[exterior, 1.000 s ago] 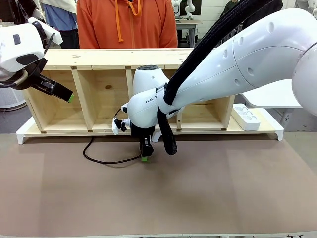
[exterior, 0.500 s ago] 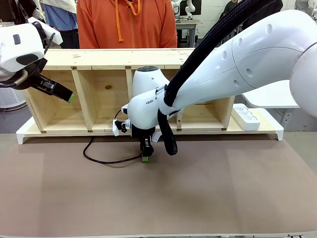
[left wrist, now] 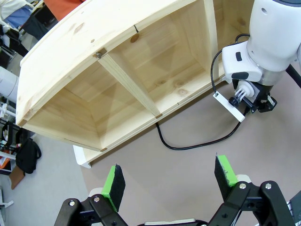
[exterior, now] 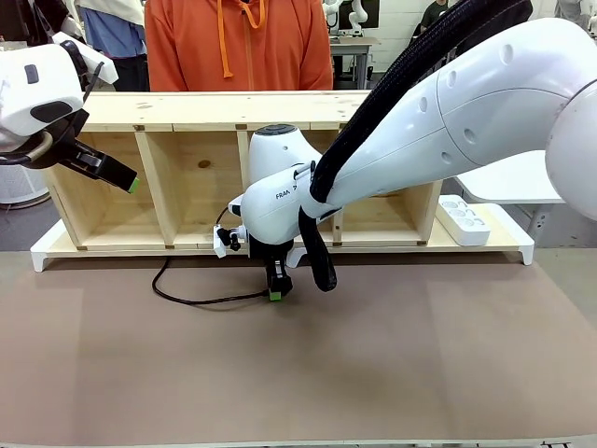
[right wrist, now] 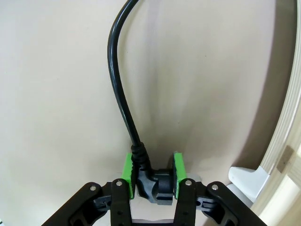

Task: Perform cable management.
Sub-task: When the cord part of the Power Cable appears at the lower middle area of the table and stops, grasp the cord part of the Power Cable.

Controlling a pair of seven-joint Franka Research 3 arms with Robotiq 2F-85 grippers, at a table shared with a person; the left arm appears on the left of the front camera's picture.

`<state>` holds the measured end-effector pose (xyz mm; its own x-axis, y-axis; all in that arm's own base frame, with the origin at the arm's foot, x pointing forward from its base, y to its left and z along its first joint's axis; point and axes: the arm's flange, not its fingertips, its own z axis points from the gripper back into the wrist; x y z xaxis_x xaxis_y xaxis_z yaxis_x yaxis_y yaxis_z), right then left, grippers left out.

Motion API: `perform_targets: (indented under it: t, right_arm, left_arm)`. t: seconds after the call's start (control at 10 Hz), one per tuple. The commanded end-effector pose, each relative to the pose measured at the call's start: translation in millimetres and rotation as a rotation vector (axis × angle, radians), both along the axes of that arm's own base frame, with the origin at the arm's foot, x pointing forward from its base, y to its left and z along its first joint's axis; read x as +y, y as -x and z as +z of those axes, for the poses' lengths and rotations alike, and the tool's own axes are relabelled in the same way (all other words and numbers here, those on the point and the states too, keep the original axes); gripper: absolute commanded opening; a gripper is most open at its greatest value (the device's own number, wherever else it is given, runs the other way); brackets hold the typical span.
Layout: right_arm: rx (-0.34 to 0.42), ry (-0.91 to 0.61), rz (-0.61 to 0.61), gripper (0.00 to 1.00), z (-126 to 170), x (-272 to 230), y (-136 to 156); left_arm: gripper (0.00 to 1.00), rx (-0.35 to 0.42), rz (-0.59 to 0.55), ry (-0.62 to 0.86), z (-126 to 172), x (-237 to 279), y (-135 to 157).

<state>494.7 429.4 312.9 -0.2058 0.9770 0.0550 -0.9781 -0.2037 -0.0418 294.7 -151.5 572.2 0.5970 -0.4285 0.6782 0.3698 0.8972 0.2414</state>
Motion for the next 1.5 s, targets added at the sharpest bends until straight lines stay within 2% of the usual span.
perform_targets:
  t: [0.0, 0.2, 0.3, 0.4, 0.5, 0.6, 0.7, 0.9, 1.0, 1.1, 1.2, 1.3, 1.4]
  right_arm:
    - [0.003, 0.02, -0.001, 0.0, -3, 1, -2]
    - [0.009, 0.01, -0.016, 0.0, 0, 4, -2]
    - [0.014, 0.003, -0.051, 0.19, 3, 7, -1]
    - [0.021, -0.011, -0.101, 0.19, 11, 10, 3]
    - [0.032, -0.022, -0.132, 0.0, 18, 13, 6]
    - [0.049, -0.022, -0.165, 0.19, 24, 15, 9]
    - [0.066, -0.019, -0.19, 0.0, 29, 18, 12]
    - [0.087, -0.024, -0.247, 0.0, 39, 22, 21]
    - [0.103, -0.023, -0.278, 0.19, 42, 24, 24]
    - [0.128, -0.03, -0.322, 0.19, 46, 25, 29]
    - [0.16, -0.031, -0.357, 0.0, 50, 24, 34]
    - [0.196, -0.031, -0.411, 0.19, 56, 22, 41]
    - [0.214, -0.034, -0.443, 0.0, 60, 18, 48]
  left_arm:
    - [1.0, 0.002, 0.003, -0.015, 0, 1, 2]
    - [1.0, 0.002, 0.003, -0.015, 0, 1, 2]
    - [1.0, 0.002, 0.003, -0.015, 0, 1, 2]
    - [1.0, 0.002, 0.003, -0.015, 0, 1, 2]
    - [1.0, 0.002, 0.003, -0.015, 0, 1, 2]
    - [1.0, 0.002, 0.003, -0.015, 0, 1, 2]
    - [1.0, 0.002, 0.003, -0.015, 0, 1, 2]
    - [1.0, 0.002, 0.003, -0.015, 0, 1, 2]
    - [1.0, 0.002, 0.003, -0.015, 0, 1, 2]
    - [1.0, 0.002, 0.003, -0.015, 0, 1, 2]
    - [1.0, 0.002, 0.003, -0.015, 0, 1, 2]
    - [1.0, 0.002, 0.003, -0.015, 0, 1, 2]
    - [1.0, 0.002, 0.003, -0.015, 0, 1, 2]
